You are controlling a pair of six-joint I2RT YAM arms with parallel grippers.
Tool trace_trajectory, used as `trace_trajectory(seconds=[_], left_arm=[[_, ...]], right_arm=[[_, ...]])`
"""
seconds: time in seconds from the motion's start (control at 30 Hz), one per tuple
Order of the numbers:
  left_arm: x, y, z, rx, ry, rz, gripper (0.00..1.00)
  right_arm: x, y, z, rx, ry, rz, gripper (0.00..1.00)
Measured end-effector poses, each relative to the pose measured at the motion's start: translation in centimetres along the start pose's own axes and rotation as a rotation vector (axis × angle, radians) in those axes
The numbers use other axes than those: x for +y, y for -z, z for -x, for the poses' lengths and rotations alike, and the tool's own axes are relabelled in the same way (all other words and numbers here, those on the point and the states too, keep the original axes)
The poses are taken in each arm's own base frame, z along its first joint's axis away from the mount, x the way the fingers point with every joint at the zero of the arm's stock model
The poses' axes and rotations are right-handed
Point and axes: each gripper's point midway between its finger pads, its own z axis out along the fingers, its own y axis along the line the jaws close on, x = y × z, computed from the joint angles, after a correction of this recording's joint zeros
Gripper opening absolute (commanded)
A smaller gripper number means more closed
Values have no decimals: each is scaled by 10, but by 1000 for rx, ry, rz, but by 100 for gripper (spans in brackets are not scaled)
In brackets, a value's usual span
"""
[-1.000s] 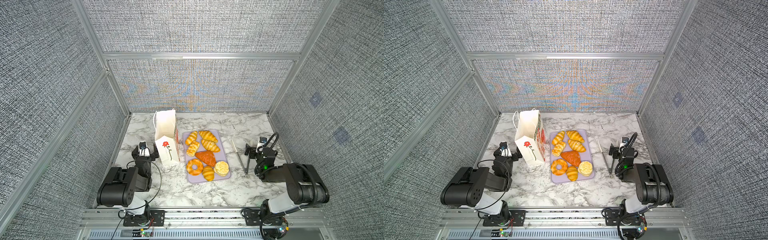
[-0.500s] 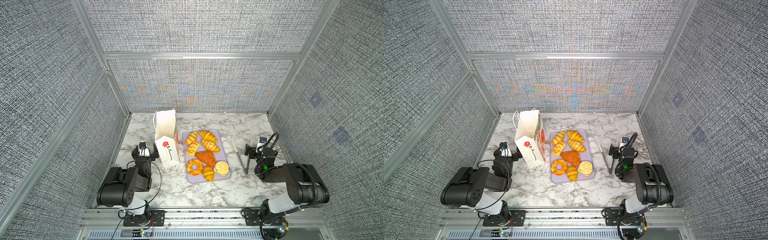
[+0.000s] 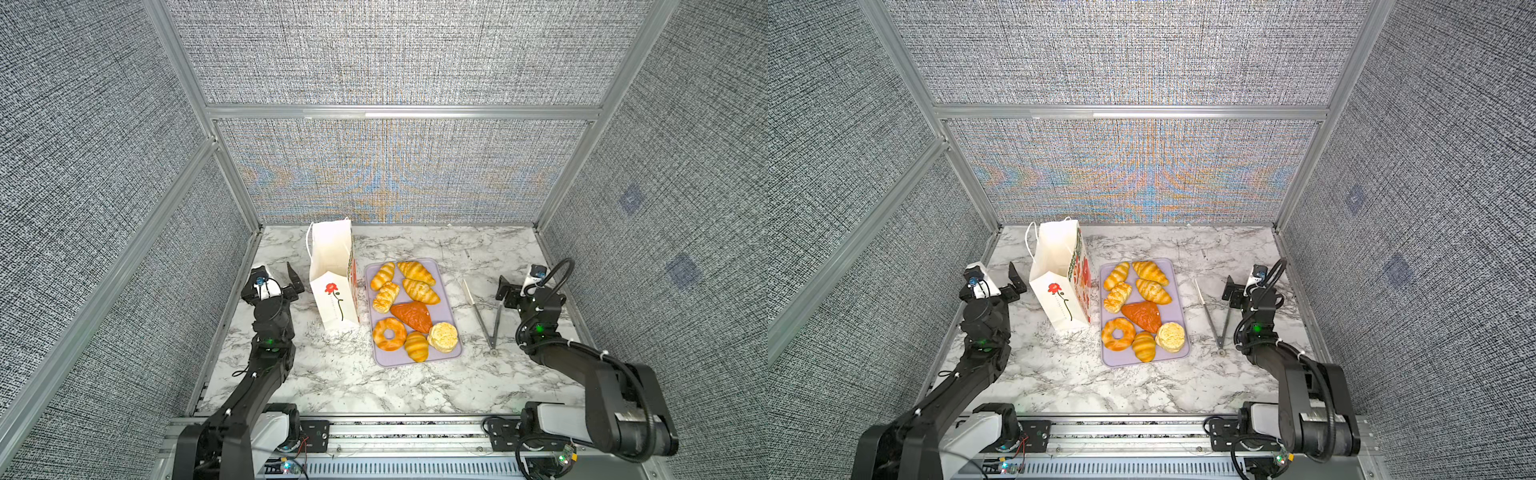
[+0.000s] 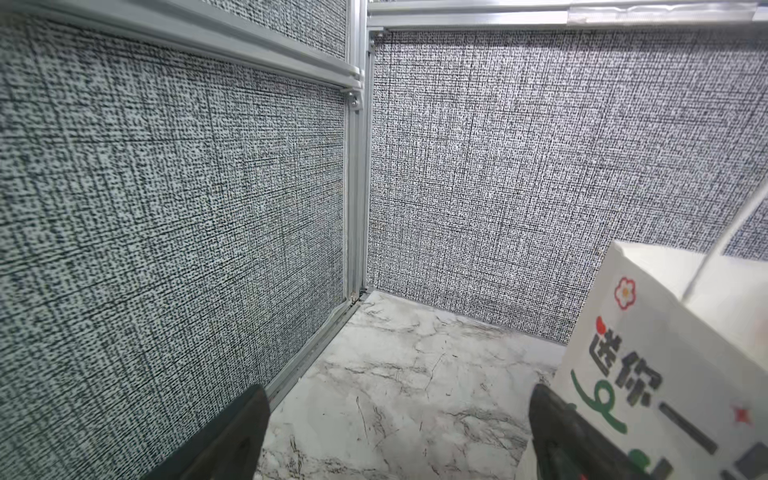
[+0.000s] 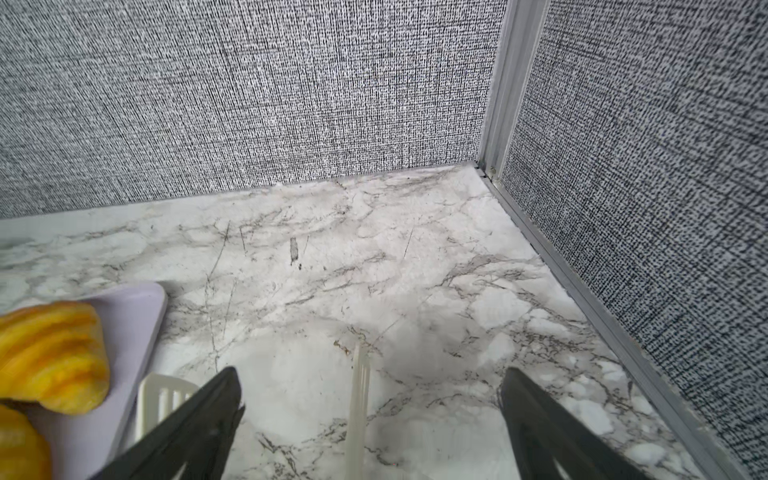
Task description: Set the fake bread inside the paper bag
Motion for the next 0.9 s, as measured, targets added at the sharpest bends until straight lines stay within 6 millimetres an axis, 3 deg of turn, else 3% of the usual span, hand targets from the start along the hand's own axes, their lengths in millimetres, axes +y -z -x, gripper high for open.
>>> trace_trajectory(seconds=[0.37, 0.7, 0.9], left_arm=[[-7, 33, 43, 44, 47, -85, 99], [-27, 49, 82, 115, 59, -200, 99], [-54, 54, 93, 203, 31, -307, 94]], right_arm=[[33, 23, 24, 123, -90, 152, 89], [44, 44, -12, 304, -133, 164, 84], [39, 53, -34, 375, -134, 117, 83]])
